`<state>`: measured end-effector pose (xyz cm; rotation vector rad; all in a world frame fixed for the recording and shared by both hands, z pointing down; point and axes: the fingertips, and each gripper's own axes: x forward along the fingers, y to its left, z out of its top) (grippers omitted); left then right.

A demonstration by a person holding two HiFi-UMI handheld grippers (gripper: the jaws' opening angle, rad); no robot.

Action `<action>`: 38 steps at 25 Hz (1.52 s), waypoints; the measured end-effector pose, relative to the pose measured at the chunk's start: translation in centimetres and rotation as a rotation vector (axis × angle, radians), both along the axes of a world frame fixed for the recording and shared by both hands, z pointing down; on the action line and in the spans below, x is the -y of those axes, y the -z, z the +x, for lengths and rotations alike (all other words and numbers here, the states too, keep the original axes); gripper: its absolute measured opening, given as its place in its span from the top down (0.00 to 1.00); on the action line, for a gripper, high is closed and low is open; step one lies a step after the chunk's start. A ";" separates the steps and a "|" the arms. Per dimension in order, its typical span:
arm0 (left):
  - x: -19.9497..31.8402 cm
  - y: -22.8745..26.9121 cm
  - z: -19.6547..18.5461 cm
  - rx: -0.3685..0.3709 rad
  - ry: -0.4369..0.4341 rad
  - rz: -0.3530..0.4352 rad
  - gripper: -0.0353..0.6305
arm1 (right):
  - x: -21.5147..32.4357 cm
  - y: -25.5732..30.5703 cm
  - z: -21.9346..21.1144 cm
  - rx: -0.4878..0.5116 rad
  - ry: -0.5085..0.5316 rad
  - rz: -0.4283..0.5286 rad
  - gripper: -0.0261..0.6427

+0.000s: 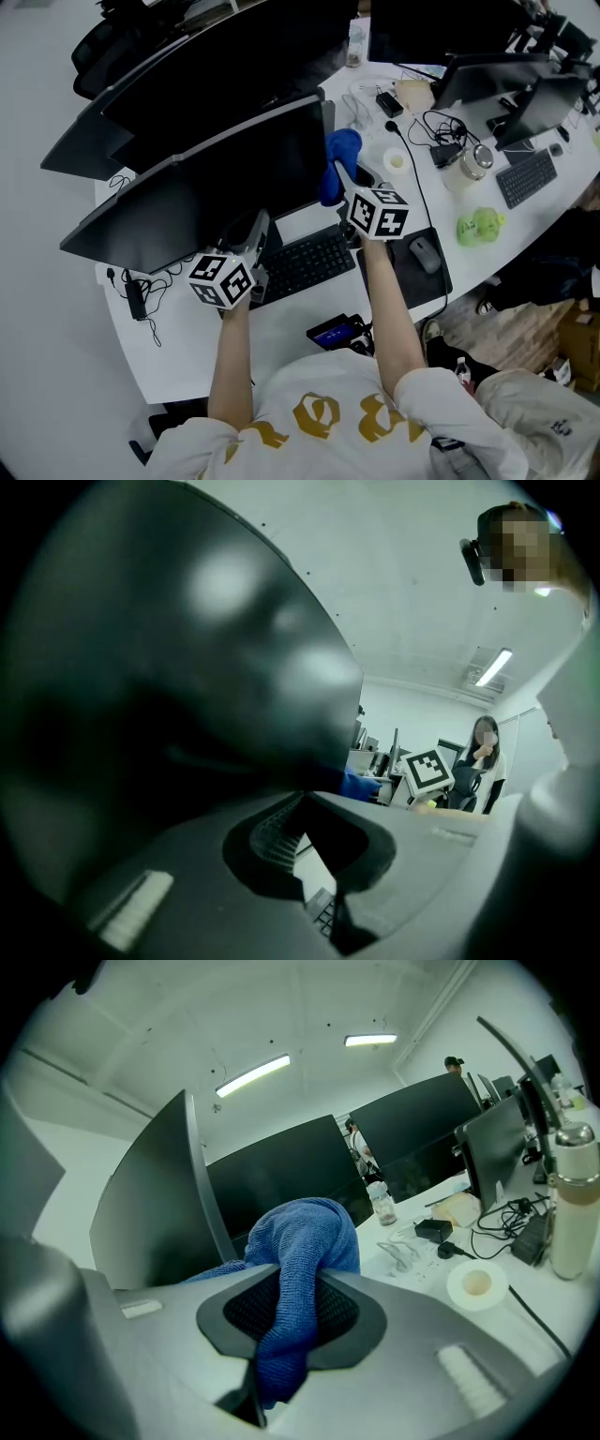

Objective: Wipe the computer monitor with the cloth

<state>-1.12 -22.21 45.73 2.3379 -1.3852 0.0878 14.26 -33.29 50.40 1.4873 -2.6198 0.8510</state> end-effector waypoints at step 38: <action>0.4 -4.3 1.9 0.037 -0.070 -0.096 0.95 | -2.8 -11.8 0.4 0.122 -0.014 -0.243 0.81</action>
